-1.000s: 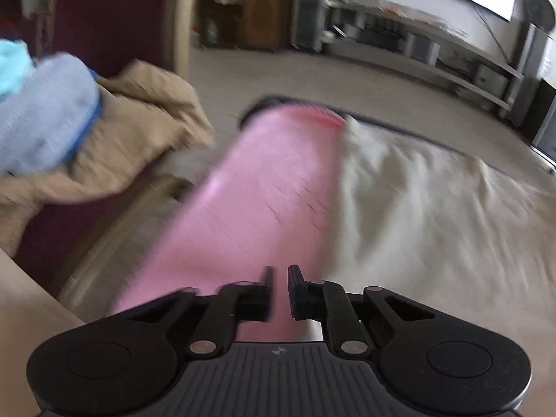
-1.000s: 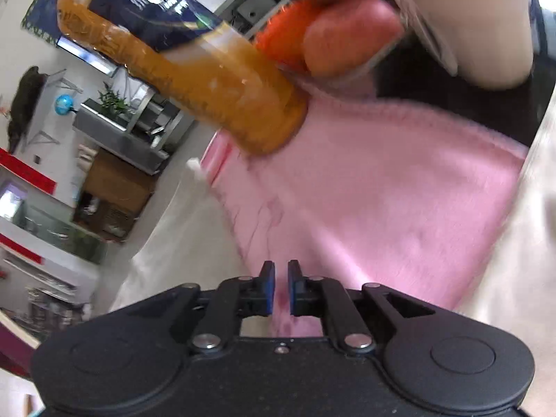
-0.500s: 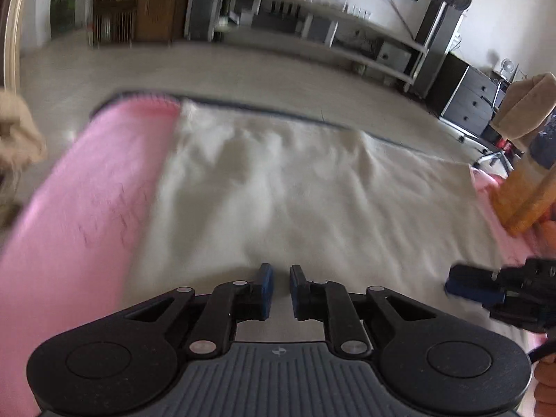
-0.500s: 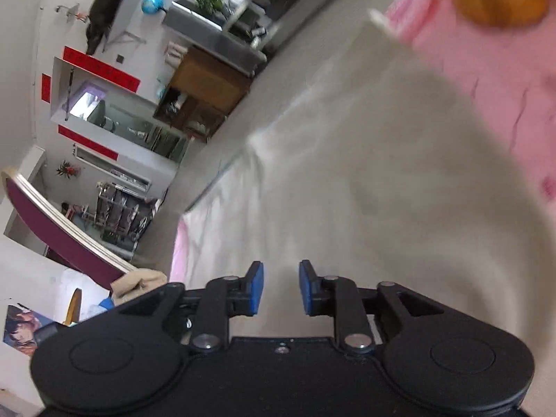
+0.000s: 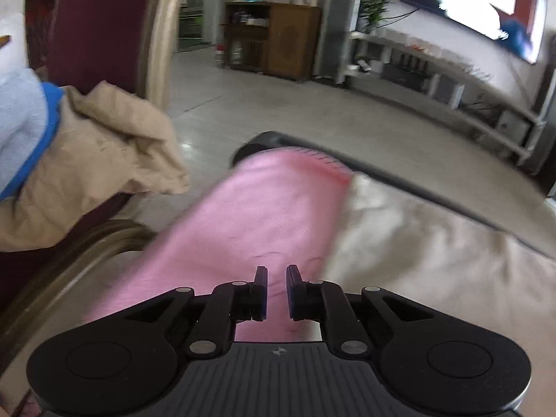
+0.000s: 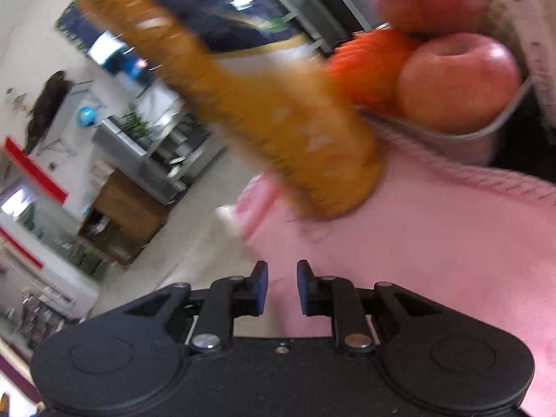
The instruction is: Fold clothes
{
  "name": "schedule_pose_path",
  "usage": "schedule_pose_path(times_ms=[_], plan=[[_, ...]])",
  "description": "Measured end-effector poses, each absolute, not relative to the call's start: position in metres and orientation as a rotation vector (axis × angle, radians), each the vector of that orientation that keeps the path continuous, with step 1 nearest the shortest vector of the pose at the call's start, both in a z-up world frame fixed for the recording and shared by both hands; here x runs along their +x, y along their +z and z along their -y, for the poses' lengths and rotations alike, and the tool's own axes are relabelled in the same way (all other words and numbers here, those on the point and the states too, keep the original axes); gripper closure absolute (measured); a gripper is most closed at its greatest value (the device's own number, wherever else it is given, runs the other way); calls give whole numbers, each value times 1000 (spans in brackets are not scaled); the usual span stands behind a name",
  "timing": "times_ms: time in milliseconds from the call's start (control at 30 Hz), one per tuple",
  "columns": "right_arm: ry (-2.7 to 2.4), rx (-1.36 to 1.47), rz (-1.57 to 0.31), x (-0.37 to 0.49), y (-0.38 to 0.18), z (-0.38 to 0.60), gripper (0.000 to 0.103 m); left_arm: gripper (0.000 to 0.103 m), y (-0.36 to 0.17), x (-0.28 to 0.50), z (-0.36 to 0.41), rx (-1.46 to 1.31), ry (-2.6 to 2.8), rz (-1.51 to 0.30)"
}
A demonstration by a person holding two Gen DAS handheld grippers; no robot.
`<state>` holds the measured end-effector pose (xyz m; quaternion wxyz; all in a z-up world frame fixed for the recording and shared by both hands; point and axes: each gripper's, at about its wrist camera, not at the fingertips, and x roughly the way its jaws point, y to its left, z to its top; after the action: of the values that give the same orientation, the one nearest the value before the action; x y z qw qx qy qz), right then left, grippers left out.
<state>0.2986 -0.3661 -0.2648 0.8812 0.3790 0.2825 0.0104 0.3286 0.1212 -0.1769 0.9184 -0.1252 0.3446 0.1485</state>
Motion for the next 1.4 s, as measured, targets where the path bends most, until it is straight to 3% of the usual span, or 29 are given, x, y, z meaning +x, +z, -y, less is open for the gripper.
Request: schedule_pose_path(times_ms=[167,267,300,367,400,433,700,900,967,1067,1133,1200,1400], plan=[[185,869,-672,304,-276,351,84,86,-192,336,-100,-212,229,-763],[119,836,-679,306,-282,350,103,90,-194,337,-89,-53,388,-759],[83,818,-667,307,-282,352,103,97,-190,337,-85,3,473,-767],[-1,773,-651,302,-274,355,103,98,-179,332,-83,39,560,-774],[-47,747,-646,298,-267,356,90,97,-174,330,-82,57,603,-776],[-93,721,-640,294,-260,357,88,97,-165,324,-82,44,614,-779],[-23,729,-576,214,-150,345,84,74,-80,225,-78,-70,355,-762],[135,709,-550,127,-97,324,66,75,-83,120,-120,-49,303,-736],[144,702,-574,105,-108,325,60,75,-97,107,-129,-74,281,-805],[98,707,-710,105,-140,321,58,77,-116,119,-127,-68,232,-874],[65,761,-846,120,-165,323,61,77,-128,134,-117,-38,211,-898],[54,825,-903,138,-183,324,73,77,-139,150,-106,-18,188,-925],[231,976,-970,178,-221,309,75,77,-172,174,-69,18,133,-1012]])
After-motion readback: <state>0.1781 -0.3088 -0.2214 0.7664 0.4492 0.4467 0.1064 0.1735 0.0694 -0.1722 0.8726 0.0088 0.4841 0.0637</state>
